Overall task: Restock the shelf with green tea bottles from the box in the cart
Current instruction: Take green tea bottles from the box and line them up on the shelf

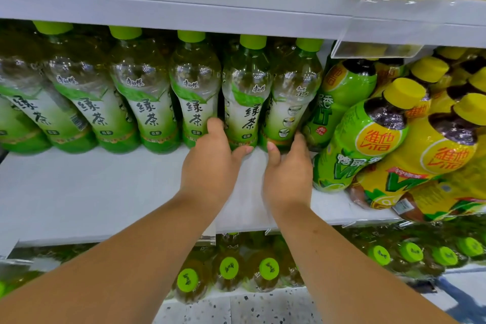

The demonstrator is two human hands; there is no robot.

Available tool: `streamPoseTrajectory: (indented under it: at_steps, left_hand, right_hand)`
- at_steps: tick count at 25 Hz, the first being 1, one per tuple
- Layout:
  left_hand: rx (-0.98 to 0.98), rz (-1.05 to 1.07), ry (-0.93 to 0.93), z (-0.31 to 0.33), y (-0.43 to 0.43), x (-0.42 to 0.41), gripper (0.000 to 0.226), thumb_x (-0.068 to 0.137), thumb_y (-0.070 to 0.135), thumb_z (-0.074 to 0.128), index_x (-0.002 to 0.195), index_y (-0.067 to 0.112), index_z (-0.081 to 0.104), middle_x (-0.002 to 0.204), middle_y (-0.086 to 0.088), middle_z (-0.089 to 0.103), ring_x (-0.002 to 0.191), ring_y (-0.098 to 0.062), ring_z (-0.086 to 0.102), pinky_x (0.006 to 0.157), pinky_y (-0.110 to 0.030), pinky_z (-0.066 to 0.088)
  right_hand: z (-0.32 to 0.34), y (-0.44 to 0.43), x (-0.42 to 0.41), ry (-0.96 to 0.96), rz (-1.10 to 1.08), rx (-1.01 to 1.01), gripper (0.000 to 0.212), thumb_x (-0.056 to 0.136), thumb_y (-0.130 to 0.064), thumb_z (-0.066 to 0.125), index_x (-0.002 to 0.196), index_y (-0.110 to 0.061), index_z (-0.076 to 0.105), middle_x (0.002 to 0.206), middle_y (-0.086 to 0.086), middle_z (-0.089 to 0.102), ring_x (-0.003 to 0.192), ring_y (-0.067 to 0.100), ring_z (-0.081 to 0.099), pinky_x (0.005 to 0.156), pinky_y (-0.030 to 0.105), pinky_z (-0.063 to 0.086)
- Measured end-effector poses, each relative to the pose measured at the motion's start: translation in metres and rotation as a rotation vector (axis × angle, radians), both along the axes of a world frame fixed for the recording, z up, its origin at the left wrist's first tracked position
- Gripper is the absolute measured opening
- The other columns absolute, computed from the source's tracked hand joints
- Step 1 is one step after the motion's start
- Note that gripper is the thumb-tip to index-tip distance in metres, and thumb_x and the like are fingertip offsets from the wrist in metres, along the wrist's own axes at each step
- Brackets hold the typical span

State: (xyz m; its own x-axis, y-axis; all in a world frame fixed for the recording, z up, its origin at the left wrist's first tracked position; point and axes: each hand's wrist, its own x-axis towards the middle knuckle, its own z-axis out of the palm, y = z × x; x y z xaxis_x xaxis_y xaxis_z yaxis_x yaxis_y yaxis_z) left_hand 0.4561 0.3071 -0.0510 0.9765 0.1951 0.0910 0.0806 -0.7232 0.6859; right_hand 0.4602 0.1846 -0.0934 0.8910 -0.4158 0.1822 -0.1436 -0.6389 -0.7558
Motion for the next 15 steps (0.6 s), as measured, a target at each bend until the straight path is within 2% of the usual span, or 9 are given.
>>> streamPoseTrajectory:
  at_steps: [5, 9, 13, 15]
  left_hand:
    - [0.002, 0.016, 0.017, -0.003, -0.006, 0.001, 0.055, 0.092, 0.041, 0.066, 0.134, 0.016, 0.040, 0.091, -0.005, 0.067, 0.090, -0.030, 0.064, 0.072, -0.044, 0.054]
    - [-0.045, 0.025, -0.052, -0.006, -0.008, -0.008, 0.059, 0.095, 0.040, 0.062, 0.144, 0.020, 0.038, 0.095, 0.003, 0.068, 0.091, -0.023, 0.064, 0.074, -0.042, 0.054]
    - [-0.058, 0.066, -0.057, -0.008, -0.008, -0.017, 0.059, 0.095, 0.047, 0.056, 0.145, 0.024, 0.037, 0.105, 0.012, 0.064, 0.090, -0.017, 0.064, 0.074, -0.040, 0.054]
    - [-0.093, 0.083, -0.005, -0.008, -0.008, -0.018, 0.059, 0.094, 0.050, 0.056, 0.145, 0.026, 0.039, 0.113, 0.011, 0.062, 0.098, -0.016, 0.063, 0.081, -0.040, 0.054]
  right_hand:
    - [-0.004, 0.001, 0.003, -0.015, -0.003, -0.045, 0.061, 0.101, -0.038, 0.049, 0.150, -0.007, 0.034, 0.148, 0.014, 0.044, 0.139, 0.028, 0.036, 0.112, 0.035, 0.029]
    - [-0.003, 0.001, 0.004, -0.001, 0.005, -0.043, 0.062, 0.102, -0.040, 0.047, 0.152, -0.007, 0.031, 0.152, 0.013, 0.040, 0.141, 0.027, 0.033, 0.113, 0.034, 0.027]
    - [-0.003, 0.000, 0.004, 0.017, 0.023, -0.033, 0.062, 0.102, -0.041, 0.044, 0.152, -0.007, 0.030, 0.153, 0.012, 0.039, 0.142, 0.026, 0.032, 0.113, 0.033, 0.027]
    - [-0.002, 0.000, 0.003, 0.013, 0.035, -0.042, 0.060, 0.103, -0.040, 0.043, 0.151, -0.006, 0.031, 0.151, 0.013, 0.040, 0.141, 0.027, 0.032, 0.113, 0.034, 0.027]
